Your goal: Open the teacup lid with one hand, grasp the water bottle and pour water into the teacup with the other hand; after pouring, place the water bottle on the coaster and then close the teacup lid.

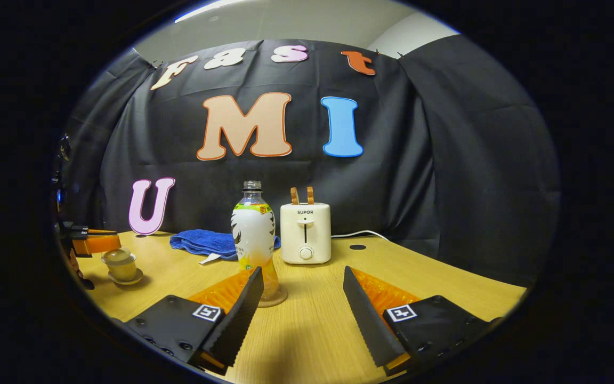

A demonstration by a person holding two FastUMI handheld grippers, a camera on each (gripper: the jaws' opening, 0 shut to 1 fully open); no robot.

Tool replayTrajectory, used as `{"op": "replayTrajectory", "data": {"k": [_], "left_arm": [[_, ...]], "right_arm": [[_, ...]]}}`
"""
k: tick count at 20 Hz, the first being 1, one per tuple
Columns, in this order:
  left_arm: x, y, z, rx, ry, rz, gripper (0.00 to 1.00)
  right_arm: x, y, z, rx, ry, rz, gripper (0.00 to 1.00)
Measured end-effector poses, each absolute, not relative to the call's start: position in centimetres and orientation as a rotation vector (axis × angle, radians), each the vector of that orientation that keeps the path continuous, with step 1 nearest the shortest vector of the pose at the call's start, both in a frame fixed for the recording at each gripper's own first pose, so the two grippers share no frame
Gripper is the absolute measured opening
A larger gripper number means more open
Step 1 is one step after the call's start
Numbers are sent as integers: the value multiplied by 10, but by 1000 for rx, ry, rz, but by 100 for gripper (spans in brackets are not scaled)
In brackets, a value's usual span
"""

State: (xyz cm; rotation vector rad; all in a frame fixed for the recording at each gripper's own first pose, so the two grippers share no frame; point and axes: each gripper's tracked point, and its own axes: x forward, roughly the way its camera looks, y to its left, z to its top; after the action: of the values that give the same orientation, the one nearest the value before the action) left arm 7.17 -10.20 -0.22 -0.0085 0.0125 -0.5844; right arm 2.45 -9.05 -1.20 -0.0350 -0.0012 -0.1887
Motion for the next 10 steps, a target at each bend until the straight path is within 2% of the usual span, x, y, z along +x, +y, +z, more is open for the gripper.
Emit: {"op": "replayTrajectory", "data": {"k": [5,10], "left_arm": [[71,-107,-8,19,51,-601,25],[77,-102,-15,38,98,-562,25]], "right_arm": [[19,-95,-13,-35,2,-184,92],[19,-93,-12,-34,3,-178,92]]}}
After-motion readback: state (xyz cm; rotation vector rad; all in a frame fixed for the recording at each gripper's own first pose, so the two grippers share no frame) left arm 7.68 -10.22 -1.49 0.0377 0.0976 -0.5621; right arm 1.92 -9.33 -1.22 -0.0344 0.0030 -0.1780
